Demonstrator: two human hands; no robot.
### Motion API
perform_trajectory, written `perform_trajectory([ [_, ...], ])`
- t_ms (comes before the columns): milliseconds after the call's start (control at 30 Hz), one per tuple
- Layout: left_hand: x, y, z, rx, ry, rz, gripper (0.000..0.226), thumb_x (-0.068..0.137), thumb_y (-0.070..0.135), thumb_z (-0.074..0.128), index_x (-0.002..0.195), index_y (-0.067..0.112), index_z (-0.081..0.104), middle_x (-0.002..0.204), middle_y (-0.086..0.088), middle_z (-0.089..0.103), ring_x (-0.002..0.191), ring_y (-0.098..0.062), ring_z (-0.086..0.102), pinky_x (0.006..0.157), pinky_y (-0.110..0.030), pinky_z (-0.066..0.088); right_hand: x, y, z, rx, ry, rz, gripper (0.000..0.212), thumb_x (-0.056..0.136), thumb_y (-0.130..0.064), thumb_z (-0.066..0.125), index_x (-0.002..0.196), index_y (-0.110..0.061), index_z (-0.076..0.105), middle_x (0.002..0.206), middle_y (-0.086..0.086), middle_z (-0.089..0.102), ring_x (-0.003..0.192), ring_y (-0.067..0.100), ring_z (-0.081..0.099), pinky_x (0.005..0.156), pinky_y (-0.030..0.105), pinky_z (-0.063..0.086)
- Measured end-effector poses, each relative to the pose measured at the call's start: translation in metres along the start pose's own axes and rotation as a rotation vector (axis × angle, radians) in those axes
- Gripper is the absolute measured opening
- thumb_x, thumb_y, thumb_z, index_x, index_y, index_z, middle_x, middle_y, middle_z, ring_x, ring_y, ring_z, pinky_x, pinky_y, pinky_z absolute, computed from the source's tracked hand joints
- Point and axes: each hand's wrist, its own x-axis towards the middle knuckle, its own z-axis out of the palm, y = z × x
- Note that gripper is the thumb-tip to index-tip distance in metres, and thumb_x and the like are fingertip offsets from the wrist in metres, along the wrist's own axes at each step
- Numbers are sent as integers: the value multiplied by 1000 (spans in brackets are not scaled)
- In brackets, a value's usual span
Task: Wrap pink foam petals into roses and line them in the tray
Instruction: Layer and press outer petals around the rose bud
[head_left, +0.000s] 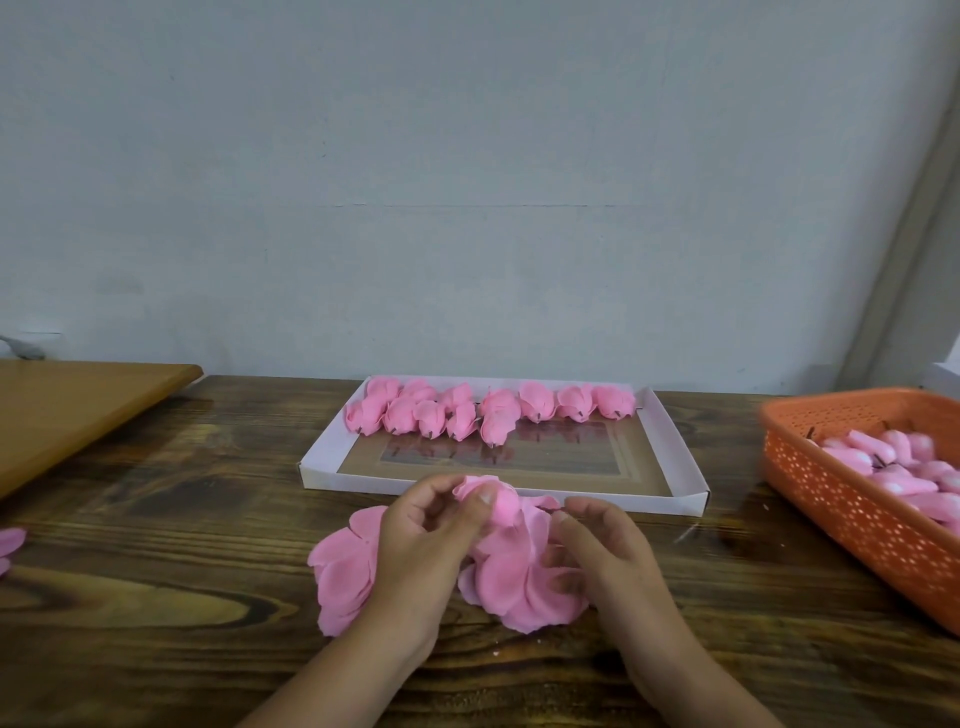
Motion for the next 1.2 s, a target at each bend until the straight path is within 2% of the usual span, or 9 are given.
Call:
perform_trajectory([
  [100, 0, 0, 0, 2, -20, 6, 55, 58, 47, 85, 103, 17, 76, 95, -7, 77, 95, -28, 74, 83, -44, 63, -2, -1, 0, 12, -81, 24, 22, 90, -20, 67, 112, -18, 64, 90, 4, 76, 76, 18, 72, 65, 29, 54],
  [167, -1, 1, 1, 16, -38, 35, 46, 60, 46, 84, 97, 20, 78, 93, -6, 77, 90, -23, 74, 75, -34, 63, -2, -2, 0, 49, -98, 15, 24, 89, -10, 67, 111, -16, 63, 86, 3, 77, 72, 15, 72, 60, 25, 53],
  [233, -3, 3, 2, 63, -68, 91, 34, 63, 43, 82, 92, 25, 79, 92, -4, 78, 86, -15, 74, 70, -24, 59, -1, -2, -1, 59, -45, -13, 28, 87, -3, 68, 111, -16, 61, 76, 0, 74, 63, 11, 68, 54, 20, 52],
  [367, -4, -2, 0, 220, -118, 204, 13, 80, 18, 84, 90, 25, 79, 91, 1, 79, 87, -13, 74, 72, -24, 58, -1, -3, -2, 27, 67, -114, 33, 85, 1, 71, 110, -19, 61, 73, 6, 72, 60, 15, 67, 57, 29, 55],
  [467, -5, -6, 0, 298, -129, 239, 18, 81, 14, 84, 93, 25, 77, 92, 4, 78, 90, -14, 74, 77, -28, 59, -4, -4, 1, -12, 89, -206, 35, 83, 2, 74, 109, -18, 62, 73, 9, 71, 63, 18, 70, 67, 43, 59],
  [567, -7, -9, 0, 346, -140, 254, 21, 81, 14, 83, 94, 28, 76, 94, 6, 78, 92, -13, 74, 81, -33, 61, -8, -5, 6, -51, 73, -278, 35, 80, -1, 76, 107, -18, 63, 73, 5, 71, 70, 21, 70, 74, 47, 58],
  [800, -10, -10, 4, 419, -159, 289, 46, 80, 2, 81, 92, 46, 74, 93, 8, 77, 91, -11, 74, 80, -30, 61, -12, -1, 10, -54, -17, -355, 35, 82, 11, 70, 105, -13, 64, 72, 2, 69, 70, 12, 67, 69, 23, 54],
  [1033, -12, -7, 4, 392, -180, 282, 32, 82, 7, 81, 90, 37, 76, 94, 9, 77, 92, -11, 73, 80, -30, 61, -14, -2, 7, 109, -104, -265, 38, 89, 21, 50, 111, -7, 61, 79, 8, 73, 75, 16, 70, 71, 22, 55],
  [1200, -14, -6, 5, 355, -228, 261, 32, 84, 7, 80, 97, 35, 75, 98, 9, 77, 96, -9, 73, 83, -28, 60, -14, -1, 8, -13, -44, -354, 36, 85, 17, 62, 106, -11, 63, 83, 5, 73, 76, 12, 69, 71, 20, 55],
])
